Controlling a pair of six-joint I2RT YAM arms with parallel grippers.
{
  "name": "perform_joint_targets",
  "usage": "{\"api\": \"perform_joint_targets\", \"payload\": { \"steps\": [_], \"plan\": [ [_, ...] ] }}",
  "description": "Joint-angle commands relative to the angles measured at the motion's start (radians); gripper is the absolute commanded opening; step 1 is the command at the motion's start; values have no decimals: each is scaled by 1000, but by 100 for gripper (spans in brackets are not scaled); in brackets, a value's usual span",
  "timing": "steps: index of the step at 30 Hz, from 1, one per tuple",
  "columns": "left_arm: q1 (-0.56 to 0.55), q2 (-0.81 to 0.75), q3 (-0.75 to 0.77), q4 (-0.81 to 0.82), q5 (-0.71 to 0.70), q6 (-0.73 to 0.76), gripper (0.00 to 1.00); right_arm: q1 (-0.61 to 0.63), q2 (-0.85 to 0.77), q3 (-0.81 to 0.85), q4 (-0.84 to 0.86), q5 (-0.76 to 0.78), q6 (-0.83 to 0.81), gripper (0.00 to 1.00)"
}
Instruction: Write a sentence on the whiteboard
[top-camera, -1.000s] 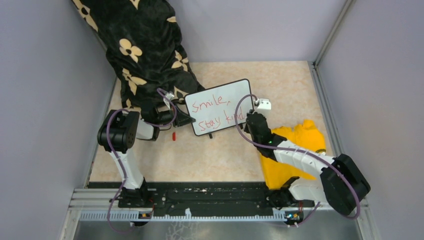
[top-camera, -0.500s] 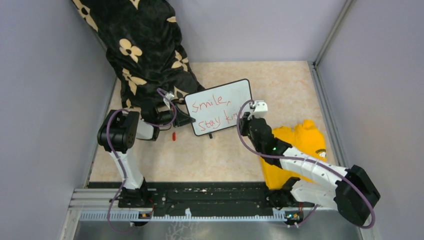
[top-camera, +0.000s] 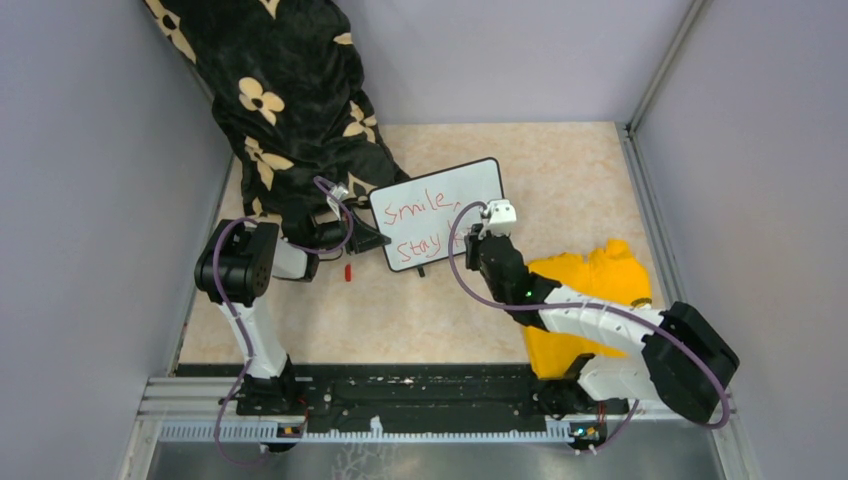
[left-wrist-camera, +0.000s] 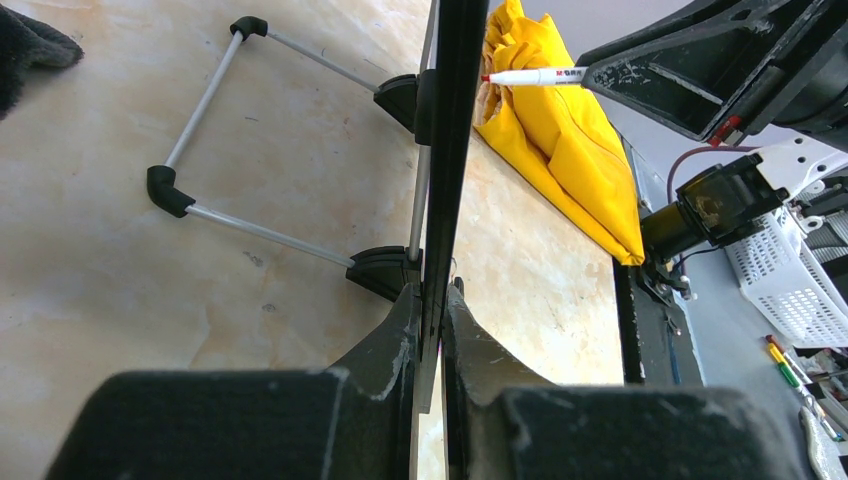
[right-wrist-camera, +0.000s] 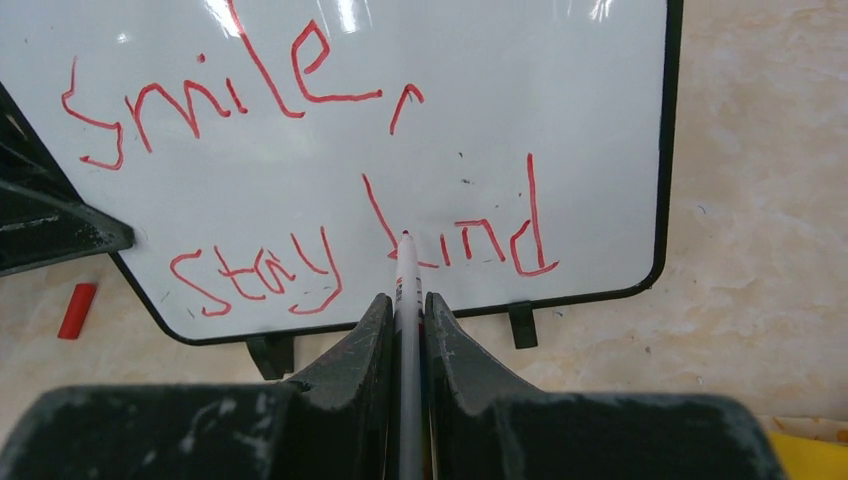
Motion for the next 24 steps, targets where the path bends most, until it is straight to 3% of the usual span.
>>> {"api": "perform_joint_targets", "payload": {
  "steps": [1, 24],
  "plan": [
    [0, 30, -5, -96, -24, 14, 0, 6, 5, 62, 85, 64, -11, 0],
    [0, 29, -4, -105, -26, 21, 0, -46, 39, 71, 97, 14, 15, 0]
  ]
}}
